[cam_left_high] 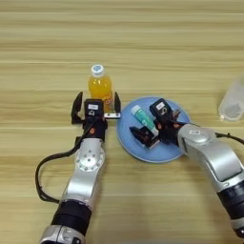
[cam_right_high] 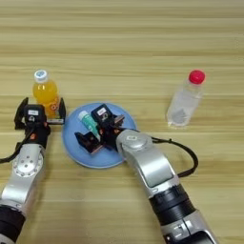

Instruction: Move the objects on the table

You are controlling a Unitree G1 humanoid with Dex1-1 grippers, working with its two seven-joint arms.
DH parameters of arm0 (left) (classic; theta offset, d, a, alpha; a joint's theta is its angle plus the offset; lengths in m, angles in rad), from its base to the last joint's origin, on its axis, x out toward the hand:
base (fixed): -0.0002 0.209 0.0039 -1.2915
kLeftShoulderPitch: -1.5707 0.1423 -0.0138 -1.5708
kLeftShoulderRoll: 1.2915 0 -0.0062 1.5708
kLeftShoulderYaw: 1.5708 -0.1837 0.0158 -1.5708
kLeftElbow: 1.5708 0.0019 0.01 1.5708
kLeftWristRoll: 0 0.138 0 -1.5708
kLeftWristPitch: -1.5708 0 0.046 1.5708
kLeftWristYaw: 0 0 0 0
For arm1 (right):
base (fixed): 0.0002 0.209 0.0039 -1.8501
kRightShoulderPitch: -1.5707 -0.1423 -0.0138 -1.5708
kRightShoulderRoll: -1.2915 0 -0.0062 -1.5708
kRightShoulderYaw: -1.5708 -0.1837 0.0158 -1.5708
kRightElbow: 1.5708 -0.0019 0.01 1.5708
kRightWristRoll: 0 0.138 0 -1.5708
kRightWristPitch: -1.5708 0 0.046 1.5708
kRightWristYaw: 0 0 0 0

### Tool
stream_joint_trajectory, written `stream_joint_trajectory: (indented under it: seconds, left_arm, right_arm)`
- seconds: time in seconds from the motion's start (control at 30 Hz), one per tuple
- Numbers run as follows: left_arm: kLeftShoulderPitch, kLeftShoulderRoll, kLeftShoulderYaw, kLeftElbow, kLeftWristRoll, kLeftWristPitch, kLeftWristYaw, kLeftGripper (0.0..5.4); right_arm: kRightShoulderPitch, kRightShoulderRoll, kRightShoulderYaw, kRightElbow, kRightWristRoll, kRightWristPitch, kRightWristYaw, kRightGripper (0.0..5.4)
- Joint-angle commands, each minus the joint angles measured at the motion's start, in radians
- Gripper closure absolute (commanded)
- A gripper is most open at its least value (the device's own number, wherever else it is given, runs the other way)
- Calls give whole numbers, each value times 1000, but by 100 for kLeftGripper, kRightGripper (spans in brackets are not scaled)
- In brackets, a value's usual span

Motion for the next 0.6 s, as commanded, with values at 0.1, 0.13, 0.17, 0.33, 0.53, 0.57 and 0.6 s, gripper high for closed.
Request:
stream_joint_trajectory:
  seconds: [0.1,0.13,0.17,0.33,0.53,0.57,0.6]
  left_arm:
    - [26,-40,-10,-23,12,9,12,0]
    - [25,-41,-11,-22,12,9,13,0]
    - [25,-41,-11,-21,12,9,13,0]
    - [23,-41,-13,-17,12,8,14,0]
    - [26,-42,-18,-21,12,9,17,0]
    - [26,-42,-19,-22,12,9,17,0]
    - [27,-42,-19,-24,12,10,18,0]
  right_arm:
    - [-17,25,-6,50,-17,-19,-24,1]
    - [-22,28,-9,59,-18,-23,-26,1]
    - [-28,31,-13,68,-19,-26,-29,1]
    - [-59,49,-29,115,-23,-37,-43,1]
    - [-90,69,-55,188,-26,-43,-60,1]
    - [-91,69,-56,193,-28,-46,-60,1]
    - [-91,68,-57,194,-28,-46,-59,1]
